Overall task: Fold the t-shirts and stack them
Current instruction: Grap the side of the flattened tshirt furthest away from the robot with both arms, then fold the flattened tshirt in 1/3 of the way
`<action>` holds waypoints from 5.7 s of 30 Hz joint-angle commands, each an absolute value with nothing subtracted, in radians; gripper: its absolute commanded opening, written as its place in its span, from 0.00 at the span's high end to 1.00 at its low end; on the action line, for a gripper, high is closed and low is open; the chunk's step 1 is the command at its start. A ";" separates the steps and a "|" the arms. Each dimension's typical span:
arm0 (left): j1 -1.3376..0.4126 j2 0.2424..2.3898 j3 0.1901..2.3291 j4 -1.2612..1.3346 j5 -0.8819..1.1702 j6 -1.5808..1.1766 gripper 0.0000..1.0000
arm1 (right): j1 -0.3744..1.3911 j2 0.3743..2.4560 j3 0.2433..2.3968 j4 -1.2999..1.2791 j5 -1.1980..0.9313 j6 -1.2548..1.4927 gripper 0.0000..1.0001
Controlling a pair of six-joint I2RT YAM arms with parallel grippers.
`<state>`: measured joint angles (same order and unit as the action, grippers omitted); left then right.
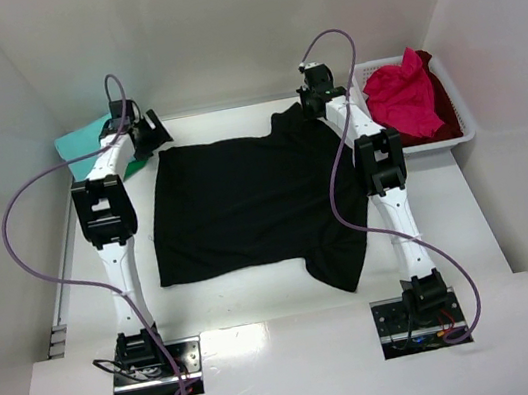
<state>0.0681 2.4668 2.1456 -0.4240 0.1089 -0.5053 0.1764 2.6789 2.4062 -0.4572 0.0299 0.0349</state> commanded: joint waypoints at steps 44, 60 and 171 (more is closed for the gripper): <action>0.074 2.461 2.163 -0.420 0.066 -0.505 1.00 | 0.184 2.625 2.407 -0.495 0.058 0.112 1.00; 0.074 2.252 2.015 -0.399 0.103 -0.419 1.00 | 0.184 2.368 2.357 -0.464 0.067 0.123 1.00; 0.043 2.191 1.614 -0.382 0.290 -0.347 0.41 | 0.319 2.082 1.447 -0.230 -0.247 0.256 0.65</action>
<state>0.0414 2.1624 1.5951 -0.3660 0.3107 -0.3687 0.2958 2.0731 1.4208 -0.2279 -0.2302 0.2684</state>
